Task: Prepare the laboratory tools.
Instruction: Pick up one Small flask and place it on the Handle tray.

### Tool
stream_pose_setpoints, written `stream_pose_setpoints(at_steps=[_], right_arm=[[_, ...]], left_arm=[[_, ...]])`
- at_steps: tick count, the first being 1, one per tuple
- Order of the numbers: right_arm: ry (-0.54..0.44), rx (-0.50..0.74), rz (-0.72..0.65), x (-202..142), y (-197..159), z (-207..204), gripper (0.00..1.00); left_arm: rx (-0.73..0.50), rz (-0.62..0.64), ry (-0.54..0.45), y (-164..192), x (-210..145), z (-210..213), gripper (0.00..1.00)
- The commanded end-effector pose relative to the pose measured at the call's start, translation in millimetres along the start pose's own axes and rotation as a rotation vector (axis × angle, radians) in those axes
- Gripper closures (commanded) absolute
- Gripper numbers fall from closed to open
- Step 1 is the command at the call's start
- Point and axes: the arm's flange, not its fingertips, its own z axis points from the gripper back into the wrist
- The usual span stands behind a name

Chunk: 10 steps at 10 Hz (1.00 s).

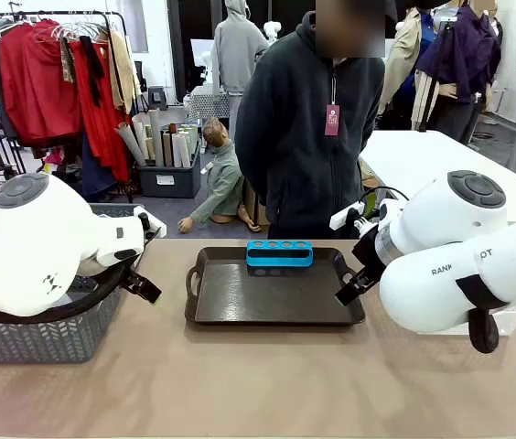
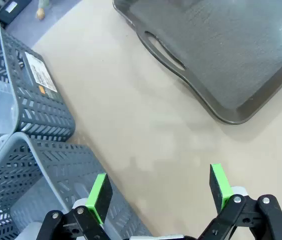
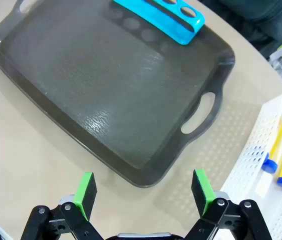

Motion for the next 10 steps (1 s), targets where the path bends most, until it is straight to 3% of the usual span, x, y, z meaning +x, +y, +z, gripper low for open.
stream_pose_setpoints(at_steps=[1, 10], right_arm=[[-0.001, 0.000, 0.000, 0.2, 0.0, 0.4, 0.00], [-0.001, 0.000, 0.000, 0.2, 0.0, 0.4, 0.00]], left_arm=[[0.000, 0.000, 0.000, 0.0, 0.0, 0.1, 0.00], [0.000, 0.000, 0.000, 0.0, 0.0, 0.1, 0.00]])
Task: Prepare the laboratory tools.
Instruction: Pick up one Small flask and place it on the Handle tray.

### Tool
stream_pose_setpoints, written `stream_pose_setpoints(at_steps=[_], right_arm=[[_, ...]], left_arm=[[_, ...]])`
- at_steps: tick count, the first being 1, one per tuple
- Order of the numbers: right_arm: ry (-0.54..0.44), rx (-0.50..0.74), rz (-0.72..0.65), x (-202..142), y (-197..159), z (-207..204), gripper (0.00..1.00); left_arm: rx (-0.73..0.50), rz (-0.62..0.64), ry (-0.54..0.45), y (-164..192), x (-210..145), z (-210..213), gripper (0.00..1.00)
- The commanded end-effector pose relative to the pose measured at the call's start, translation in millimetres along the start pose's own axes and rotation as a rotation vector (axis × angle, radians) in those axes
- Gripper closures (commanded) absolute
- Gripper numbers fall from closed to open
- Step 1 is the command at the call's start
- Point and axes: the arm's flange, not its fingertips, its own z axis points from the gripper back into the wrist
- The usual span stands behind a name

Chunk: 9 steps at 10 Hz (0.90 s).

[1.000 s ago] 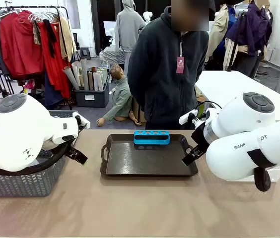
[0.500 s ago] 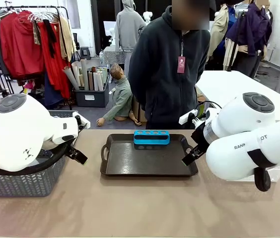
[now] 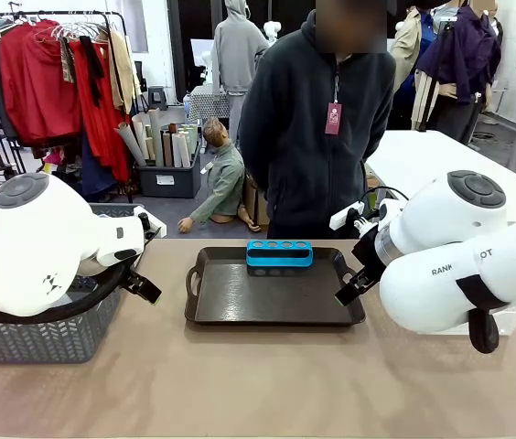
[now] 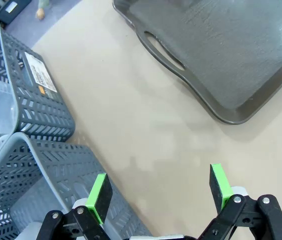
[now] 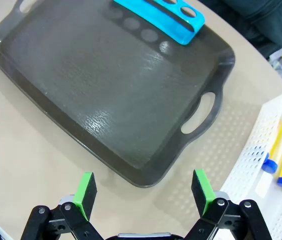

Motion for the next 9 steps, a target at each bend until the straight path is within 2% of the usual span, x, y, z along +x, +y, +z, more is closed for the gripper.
stream_pose_setpoints(at_steps=[1, 9], right_arm=[[-0.001, 0.000, -0.001, 0.2, -0.2, 0.6, 0.00], [0.000, 0.000, 0.000, 0.0, 0.0, 0.0, 0.00]], left_arm=[[0.000, 0.001, 0.000, 0.4, -0.1, 0.1, 0.00], [0.000, 0.000, 0.000, -0.2, 0.1, 0.0, 0.00]])
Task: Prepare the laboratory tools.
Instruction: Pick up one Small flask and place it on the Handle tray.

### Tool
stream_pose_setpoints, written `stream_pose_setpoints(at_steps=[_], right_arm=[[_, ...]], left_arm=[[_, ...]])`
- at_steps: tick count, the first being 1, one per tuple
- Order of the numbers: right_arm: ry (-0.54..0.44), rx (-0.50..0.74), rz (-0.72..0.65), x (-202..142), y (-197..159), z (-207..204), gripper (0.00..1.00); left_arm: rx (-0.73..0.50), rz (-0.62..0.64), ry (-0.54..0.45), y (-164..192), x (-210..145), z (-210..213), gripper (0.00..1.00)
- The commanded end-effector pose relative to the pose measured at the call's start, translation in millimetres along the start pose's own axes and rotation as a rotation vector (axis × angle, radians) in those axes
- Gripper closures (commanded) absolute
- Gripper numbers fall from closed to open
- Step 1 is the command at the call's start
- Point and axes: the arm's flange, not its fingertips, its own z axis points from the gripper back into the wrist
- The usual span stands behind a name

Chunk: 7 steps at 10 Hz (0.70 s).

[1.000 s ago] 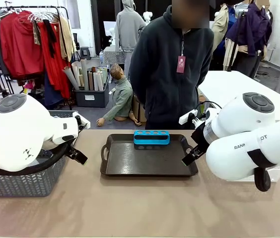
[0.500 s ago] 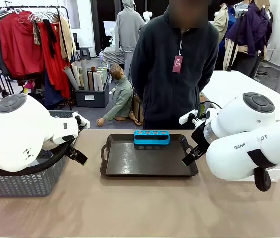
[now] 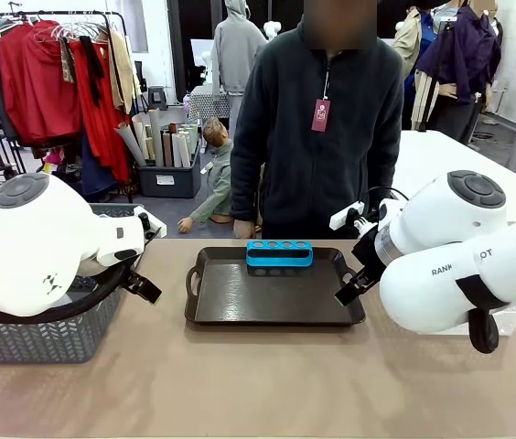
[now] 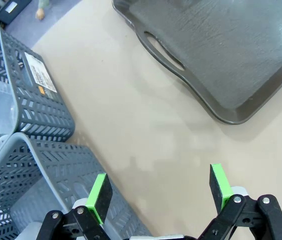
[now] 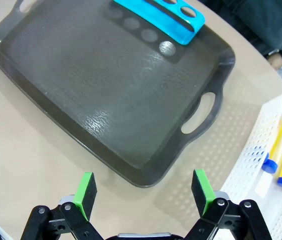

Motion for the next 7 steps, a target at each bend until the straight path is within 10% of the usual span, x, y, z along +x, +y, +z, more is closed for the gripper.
stream_pose_setpoints(at_steps=[1, 7], right_arm=[[0.014, 0.022, 0.010, 1, 5, 2, 0.00], [0.074, 0.168, 0.003, 24, 21, 32, 0.00]], left_arm=[[-0.007, -0.015, 0.010, -6, 5, 10, 0.00], [-0.025, -0.122, -0.066, -32, -4, 45, 0.00]])
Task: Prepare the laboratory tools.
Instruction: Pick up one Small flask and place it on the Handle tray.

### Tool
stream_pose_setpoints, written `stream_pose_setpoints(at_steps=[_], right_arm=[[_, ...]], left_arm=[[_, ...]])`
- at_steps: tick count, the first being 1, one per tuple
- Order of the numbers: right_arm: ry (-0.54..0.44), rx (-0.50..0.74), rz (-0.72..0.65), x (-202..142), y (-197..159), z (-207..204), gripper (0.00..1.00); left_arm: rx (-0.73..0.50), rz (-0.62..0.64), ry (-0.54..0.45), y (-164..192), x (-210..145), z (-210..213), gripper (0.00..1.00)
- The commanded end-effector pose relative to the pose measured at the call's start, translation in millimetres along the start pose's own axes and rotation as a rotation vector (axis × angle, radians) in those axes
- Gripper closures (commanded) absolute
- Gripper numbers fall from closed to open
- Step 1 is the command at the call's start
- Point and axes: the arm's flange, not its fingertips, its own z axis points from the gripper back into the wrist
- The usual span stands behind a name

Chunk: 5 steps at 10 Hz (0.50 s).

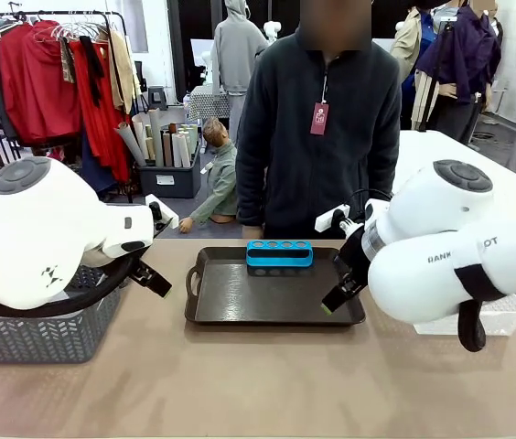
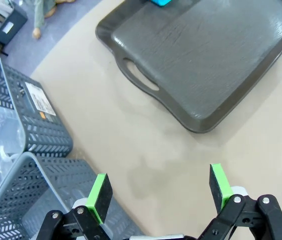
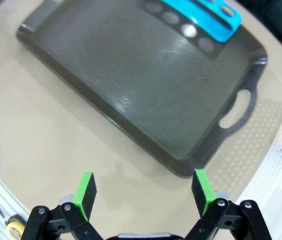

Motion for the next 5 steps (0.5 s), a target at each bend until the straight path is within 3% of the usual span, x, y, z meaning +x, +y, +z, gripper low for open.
stream_pose_setpoints(at_steps=[1, 3, 5], right_arm=[[0.015, 0.065, 0.024, 14, -11, 25, 0.00], [0.013, 0.075, 0.067, 26, -12, 51, 0.00], [-0.026, 0.044, 0.062, 27, -20, 69, 0.00]], left_arm=[[-0.007, -0.067, -0.036, -6, -27, 15, 0.00], [-0.032, -0.170, -0.114, -5, -33, 37, 0.00], [-0.053, -0.179, -0.105, -6, -36, 47, 0.00]])
